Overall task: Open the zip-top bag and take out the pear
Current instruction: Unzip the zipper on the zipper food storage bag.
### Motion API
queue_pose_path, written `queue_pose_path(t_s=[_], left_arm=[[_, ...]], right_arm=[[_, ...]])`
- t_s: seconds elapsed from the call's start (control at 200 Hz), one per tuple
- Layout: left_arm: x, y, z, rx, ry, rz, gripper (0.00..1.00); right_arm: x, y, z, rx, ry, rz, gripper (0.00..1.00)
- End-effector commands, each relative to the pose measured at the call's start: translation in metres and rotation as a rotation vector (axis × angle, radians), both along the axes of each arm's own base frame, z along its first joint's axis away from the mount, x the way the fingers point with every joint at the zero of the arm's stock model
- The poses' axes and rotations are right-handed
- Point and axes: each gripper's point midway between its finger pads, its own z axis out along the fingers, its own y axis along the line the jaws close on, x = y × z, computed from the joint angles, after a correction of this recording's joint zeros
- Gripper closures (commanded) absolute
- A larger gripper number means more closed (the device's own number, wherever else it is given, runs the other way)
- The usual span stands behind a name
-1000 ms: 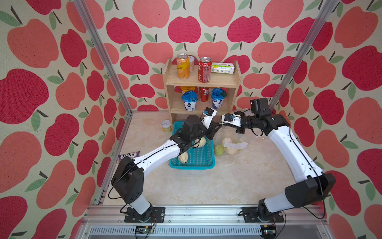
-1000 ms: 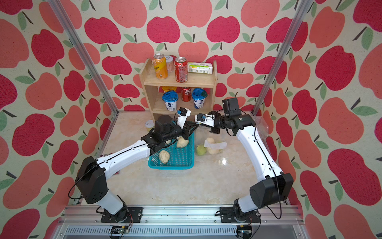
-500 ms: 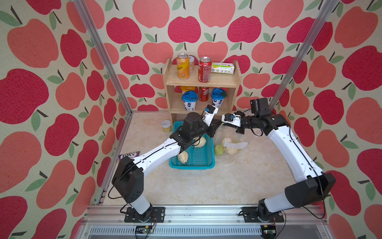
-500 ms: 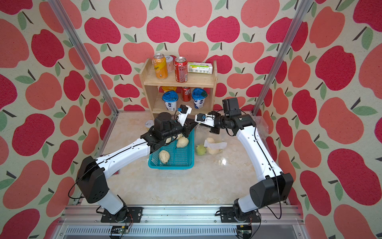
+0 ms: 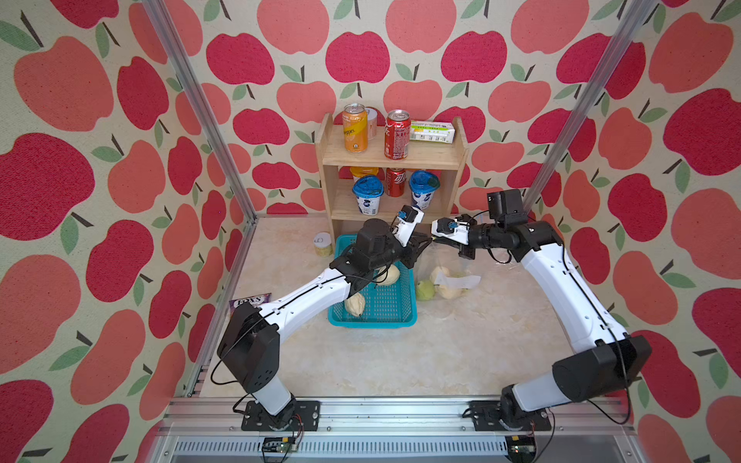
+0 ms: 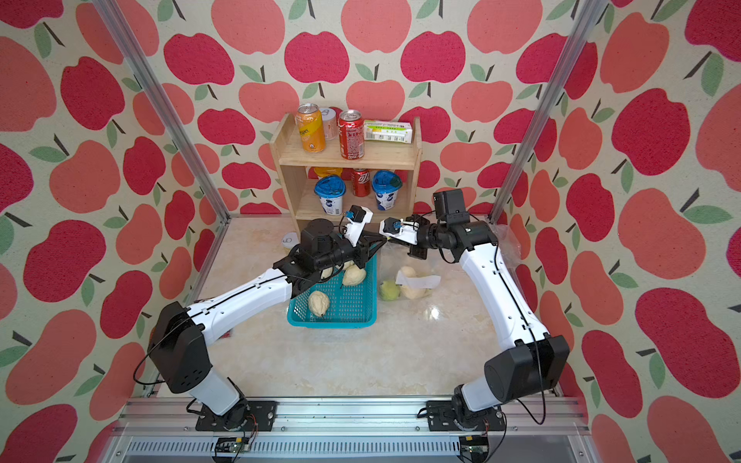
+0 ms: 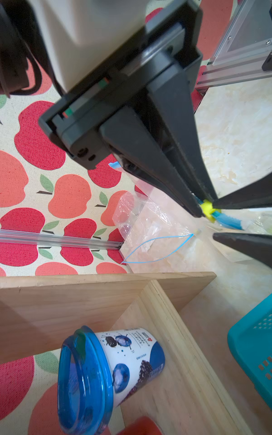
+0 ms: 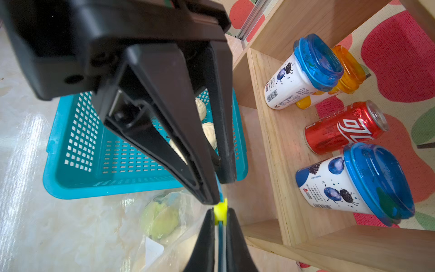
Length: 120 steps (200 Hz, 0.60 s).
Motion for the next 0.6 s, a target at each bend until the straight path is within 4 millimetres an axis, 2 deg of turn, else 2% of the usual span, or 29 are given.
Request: queue_pose_path(t_s=[0.0,0.08,0.34,0.4,0.49,0.595], left_arm=[[0.000,0.002,0.002,-0.004,-0.002,-0.008,0.81],[0.001,0.000,0.002,-0.008,-0.004,-0.013,0.82],[0.004,-0.003,0.004,-0.015,-0.016,-0.015,1.00],[0.006,-0.003,0.005,-0.018,-0.022,-0.009,1.00],[0.016,0.002,0.007,-0.015,-0.017,0.050,1.00],[0.040,0.017,0.006,-0.016,0.107,0.153,1.00]], right_arm=[[-0.009,-0.002,0.007,0.028,0.016,0.005,1.00],[-0.010,-0.002,0.008,0.029,0.014,0.006,1.00],[-0.010,-0.002,0.008,0.037,0.021,0.002,1.00],[-0.009,-0.003,0.007,0.043,0.035,-0.009,1.00],[0.004,-0.011,0.006,0.063,0.073,-0.099,1.00],[0.029,-0.038,0.006,0.104,0.121,-0.292,1.00]])
